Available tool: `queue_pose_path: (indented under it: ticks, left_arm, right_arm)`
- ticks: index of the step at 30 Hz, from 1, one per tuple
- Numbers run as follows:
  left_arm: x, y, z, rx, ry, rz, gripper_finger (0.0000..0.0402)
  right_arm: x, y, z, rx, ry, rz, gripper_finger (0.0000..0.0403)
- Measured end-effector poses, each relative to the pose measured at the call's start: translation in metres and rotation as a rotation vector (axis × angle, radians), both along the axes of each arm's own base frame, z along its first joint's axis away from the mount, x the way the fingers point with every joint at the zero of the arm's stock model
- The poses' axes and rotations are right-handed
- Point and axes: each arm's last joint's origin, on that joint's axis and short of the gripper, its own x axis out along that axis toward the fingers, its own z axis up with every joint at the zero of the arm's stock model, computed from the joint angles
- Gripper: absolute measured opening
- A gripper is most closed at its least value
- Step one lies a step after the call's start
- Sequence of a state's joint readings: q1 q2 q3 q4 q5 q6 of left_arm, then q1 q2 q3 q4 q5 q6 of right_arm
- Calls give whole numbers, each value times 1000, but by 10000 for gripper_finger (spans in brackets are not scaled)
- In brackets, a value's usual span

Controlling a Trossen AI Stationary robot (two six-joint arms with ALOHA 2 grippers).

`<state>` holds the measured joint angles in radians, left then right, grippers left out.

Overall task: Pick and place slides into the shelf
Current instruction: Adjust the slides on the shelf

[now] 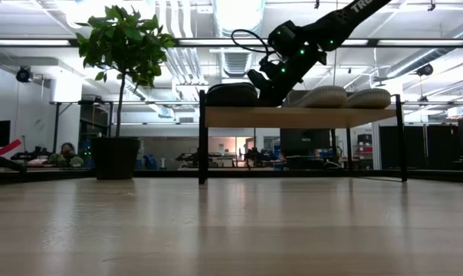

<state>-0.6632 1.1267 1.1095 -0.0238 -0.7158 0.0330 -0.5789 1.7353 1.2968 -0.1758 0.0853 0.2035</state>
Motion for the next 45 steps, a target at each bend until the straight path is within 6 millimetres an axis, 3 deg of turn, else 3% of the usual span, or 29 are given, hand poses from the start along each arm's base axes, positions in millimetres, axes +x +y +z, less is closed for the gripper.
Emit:
queue_pose_path:
  ticks: [7, 17, 45]
  left_arm:
    - [0, 0, 1, -9, -12, 0, 4]
    - [0, 0, 1, -8, -11, 0, 4]
    - [1, -1, 1, 0, -9, -1, 4]
  right_arm:
    - [3, 1, -3, 7, -2, 10, 8]
    - [18, 2, -22, 39, -10, 49, 8]
    - [26, 3, -9, -27, -2, 159, 8]
